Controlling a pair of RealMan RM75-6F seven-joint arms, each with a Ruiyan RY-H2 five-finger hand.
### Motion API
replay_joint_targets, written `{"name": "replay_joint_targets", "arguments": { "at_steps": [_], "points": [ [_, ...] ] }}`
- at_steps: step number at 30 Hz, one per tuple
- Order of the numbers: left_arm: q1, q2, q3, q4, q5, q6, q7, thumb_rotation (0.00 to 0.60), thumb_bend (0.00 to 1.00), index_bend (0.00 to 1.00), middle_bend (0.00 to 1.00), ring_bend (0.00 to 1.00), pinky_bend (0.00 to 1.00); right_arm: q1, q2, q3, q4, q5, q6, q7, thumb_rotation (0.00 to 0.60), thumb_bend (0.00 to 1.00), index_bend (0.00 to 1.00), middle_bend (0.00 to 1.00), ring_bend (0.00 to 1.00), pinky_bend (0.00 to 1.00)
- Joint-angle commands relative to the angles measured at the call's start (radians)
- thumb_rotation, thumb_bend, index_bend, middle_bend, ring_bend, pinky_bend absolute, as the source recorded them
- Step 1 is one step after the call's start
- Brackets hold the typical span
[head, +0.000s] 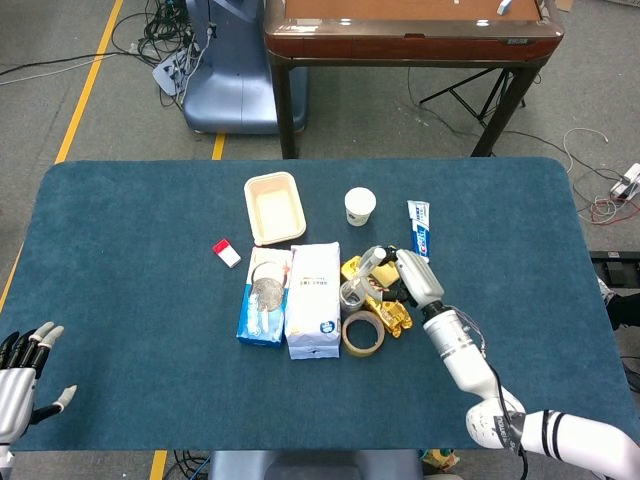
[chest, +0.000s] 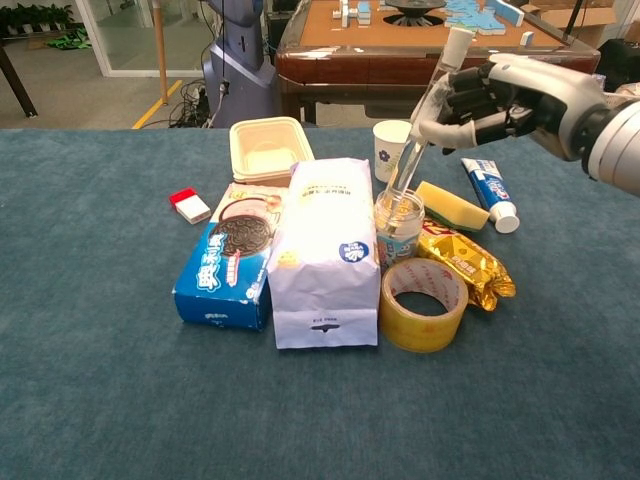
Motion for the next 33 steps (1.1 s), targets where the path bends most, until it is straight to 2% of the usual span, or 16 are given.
{"name": "replay_joint_targets", "arguments": {
  "at_steps": [1, 11, 15, 20, 23, 26, 29, 33],
  "points": [
    [0.000, -0.002, 0.000, 0.003, -0.002, -0.002, -0.002, 0.600, 0.25, 0.11, 0.07, 0.08, 0.00, 0.011, -0.020, -0.015, 0.024, -0.009, -0.012, -0.011, 0.600, 0.55, 0.68, 0.43, 0.29, 0.28],
    [0.004, -0.004, 0.002, 0.013, -0.002, -0.003, -0.012, 0.600, 0.25, 0.11, 0.07, 0.08, 0.00, 0.034, -0.061, -0.051, 0.090, -0.003, -0.053, -0.057, 0.600, 0.49, 0.57, 0.33, 0.18, 0.20],
    [0.006, -0.004, 0.002, 0.014, -0.003, -0.001, -0.013, 0.600, 0.25, 0.11, 0.07, 0.08, 0.00, 0.040, -0.059, -0.063, 0.096, -0.008, -0.066, -0.079, 0.600, 0.42, 0.50, 0.28, 0.14, 0.15],
    [0.007, -0.003, 0.003, 0.010, 0.003, 0.003, -0.012, 0.600, 0.25, 0.11, 0.07, 0.08, 0.00, 0.035, -0.041, -0.070, 0.078, -0.011, -0.068, -0.082, 0.600, 0.24, 0.38, 0.22, 0.08, 0.12],
    [0.007, -0.003, 0.003, 0.008, 0.006, 0.004, -0.009, 0.600, 0.25, 0.11, 0.07, 0.08, 0.00, 0.028, -0.022, -0.076, 0.063, -0.020, -0.060, -0.089, 0.600, 0.18, 0.32, 0.20, 0.06, 0.11],
    [0.007, -0.003, 0.003, 0.006, 0.008, 0.005, -0.008, 0.600, 0.25, 0.11, 0.07, 0.08, 0.00, 0.007, 0.006, -0.082, 0.036, -0.040, -0.025, -0.091, 0.600, 0.17, 0.31, 0.19, 0.06, 0.11],
    [0.006, -0.003, 0.002, 0.008, 0.011, 0.007, -0.012, 0.600, 0.25, 0.11, 0.07, 0.08, 0.00, -0.046, 0.048, -0.101, -0.002, -0.096, 0.069, -0.094, 0.600, 0.17, 0.31, 0.19, 0.06, 0.11],
    [0.003, 0.000, -0.002, 0.010, 0.013, 0.008, -0.014, 0.600, 0.25, 0.11, 0.07, 0.08, 0.00, -0.126, 0.111, -0.136, -0.030, -0.160, 0.209, -0.154, 0.600, 0.24, 0.31, 0.19, 0.06, 0.11]
  ]
}}
